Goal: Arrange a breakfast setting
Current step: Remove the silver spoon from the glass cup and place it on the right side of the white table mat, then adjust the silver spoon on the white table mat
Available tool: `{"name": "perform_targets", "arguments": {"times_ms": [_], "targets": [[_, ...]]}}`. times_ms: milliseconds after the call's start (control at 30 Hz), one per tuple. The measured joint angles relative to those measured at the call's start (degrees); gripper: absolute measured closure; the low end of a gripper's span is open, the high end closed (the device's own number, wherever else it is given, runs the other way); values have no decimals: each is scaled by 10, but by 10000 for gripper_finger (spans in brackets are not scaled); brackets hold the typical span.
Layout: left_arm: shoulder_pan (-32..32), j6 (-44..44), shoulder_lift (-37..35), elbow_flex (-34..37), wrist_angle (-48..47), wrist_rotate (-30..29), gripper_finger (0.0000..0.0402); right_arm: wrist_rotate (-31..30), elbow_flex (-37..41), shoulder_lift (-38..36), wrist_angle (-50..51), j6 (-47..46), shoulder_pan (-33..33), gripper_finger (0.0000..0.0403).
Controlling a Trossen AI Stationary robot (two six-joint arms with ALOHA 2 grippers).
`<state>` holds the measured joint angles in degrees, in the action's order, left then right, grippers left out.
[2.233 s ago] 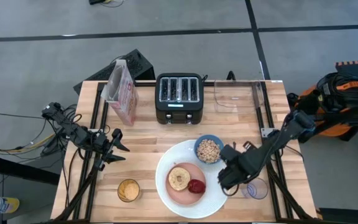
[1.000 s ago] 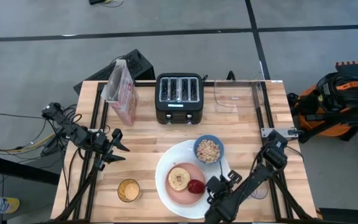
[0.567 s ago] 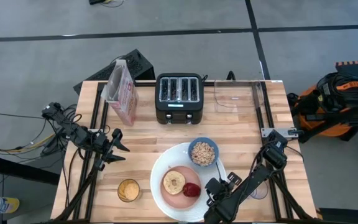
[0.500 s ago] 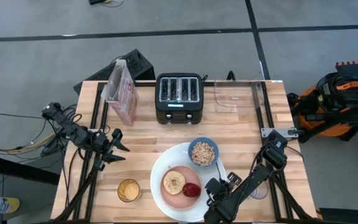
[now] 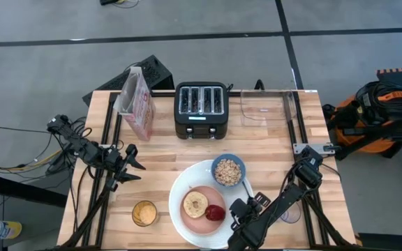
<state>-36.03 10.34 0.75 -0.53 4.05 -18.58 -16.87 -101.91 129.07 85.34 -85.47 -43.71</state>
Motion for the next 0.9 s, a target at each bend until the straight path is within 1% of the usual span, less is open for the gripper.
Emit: {"name": "perform_targets", "arguments": {"times_ms": [133,233,333,533,600,667,800,900], "targets": [[0,0,0,0,0,0,233,-5,0,-33,10,-7,0,253],[0,0,0,0,0,0,233,1,0,-66,27,-24,-1,244],[0,0,0,0,0,0,233,3,0,-105,49,-49,-6,242],[0,0,0,0,0,0,233,1,6,-205,47,-80,-9,252],[0,0,0,0,0,0,233,-23,6,-239,47,-77,-9,255],[0,0,0,0,0,0,233,-61,6,-273,46,-56,-9,257],[0,0,0,0,0,0,233,-158,7,-346,31,13,-3,260],[0,0,0,0,0,0,233,-207,7,-399,9,65,7,263]]}}
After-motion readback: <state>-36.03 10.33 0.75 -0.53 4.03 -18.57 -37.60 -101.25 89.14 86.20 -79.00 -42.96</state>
